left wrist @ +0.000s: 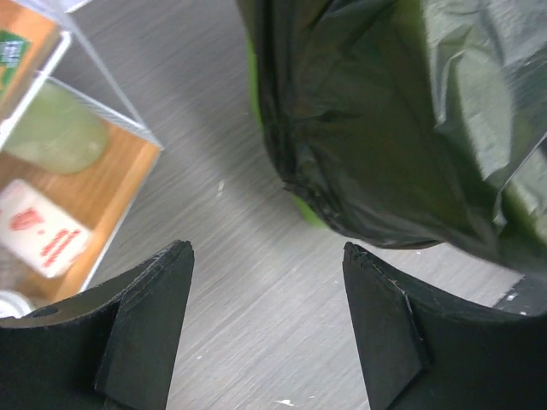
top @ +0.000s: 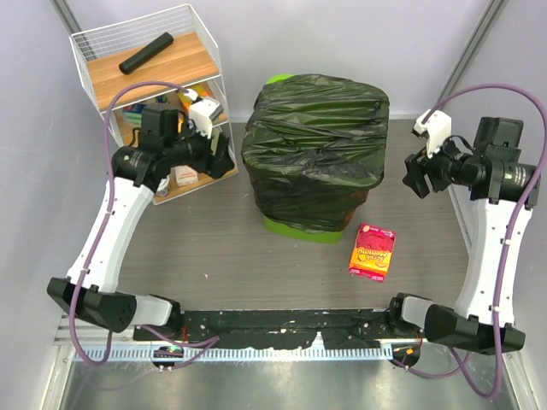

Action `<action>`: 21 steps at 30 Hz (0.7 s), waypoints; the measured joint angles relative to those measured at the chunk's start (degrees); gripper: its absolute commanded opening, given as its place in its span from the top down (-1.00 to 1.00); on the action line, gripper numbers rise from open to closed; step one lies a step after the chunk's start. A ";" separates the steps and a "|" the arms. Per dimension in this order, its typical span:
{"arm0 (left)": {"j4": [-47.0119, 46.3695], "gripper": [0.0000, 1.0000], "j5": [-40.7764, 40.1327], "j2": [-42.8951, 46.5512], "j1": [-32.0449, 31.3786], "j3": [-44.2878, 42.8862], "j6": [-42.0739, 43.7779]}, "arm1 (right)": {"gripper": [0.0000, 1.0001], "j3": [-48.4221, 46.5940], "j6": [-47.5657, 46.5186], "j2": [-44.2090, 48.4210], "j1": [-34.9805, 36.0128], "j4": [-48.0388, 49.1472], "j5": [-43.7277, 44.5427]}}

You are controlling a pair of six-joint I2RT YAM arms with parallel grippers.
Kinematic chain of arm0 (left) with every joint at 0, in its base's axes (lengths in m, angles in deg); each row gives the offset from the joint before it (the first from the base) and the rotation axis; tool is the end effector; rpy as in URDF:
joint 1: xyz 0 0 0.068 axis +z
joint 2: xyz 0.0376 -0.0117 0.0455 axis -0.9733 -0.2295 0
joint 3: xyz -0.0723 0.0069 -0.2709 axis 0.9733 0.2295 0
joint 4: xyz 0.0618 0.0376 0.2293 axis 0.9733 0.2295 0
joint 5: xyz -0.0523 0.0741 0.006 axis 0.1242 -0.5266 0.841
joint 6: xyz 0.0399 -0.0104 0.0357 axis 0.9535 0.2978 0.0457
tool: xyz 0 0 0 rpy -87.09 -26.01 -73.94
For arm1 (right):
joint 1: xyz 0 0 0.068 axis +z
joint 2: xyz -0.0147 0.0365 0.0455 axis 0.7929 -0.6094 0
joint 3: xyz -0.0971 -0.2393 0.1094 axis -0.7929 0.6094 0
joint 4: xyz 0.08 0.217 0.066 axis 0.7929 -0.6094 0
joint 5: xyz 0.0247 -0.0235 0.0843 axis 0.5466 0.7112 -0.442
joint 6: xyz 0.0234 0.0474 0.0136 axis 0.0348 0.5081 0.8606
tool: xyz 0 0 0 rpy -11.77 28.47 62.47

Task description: Put the trash bags into the trash bin

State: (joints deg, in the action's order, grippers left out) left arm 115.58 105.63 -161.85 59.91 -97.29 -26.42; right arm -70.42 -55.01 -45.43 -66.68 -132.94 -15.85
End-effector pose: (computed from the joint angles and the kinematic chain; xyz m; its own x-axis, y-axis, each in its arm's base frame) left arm 0.2319 -0.0835 0.4381 -0.4711 0.2257 -0.8527 0.5944 0.7955 -0.1178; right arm 0.1703 -0.0231 0.4475 -0.3538 -0.5364 -0.7662 -0.5981 0.7596 -0.2555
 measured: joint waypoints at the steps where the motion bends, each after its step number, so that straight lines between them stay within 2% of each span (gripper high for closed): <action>1: -0.55 -0.48 0.70 -0.59 -0.61 0.17 -0.61 | -0.38 -0.22 0.00 0.72 0.00 -1.18 0.17; 12: -6.73 -0.47 2.75 -0.90 -11.54 4.57 -6.27 | -0.40 -1.77 1.29 6.45 0.00 -6.25 0.04; 21: -8.59 -0.47 2.64 -0.85 -21.18 8.72 -7.91 | -0.41 -3.78 4.61 5.44 0.00 -7.23 0.00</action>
State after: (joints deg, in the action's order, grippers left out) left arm 106.99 108.27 -162.71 38.73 -88.56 -34.33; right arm -74.21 -50.40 -39.99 -66.68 -140.18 -15.85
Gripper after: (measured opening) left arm 0.736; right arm 0.702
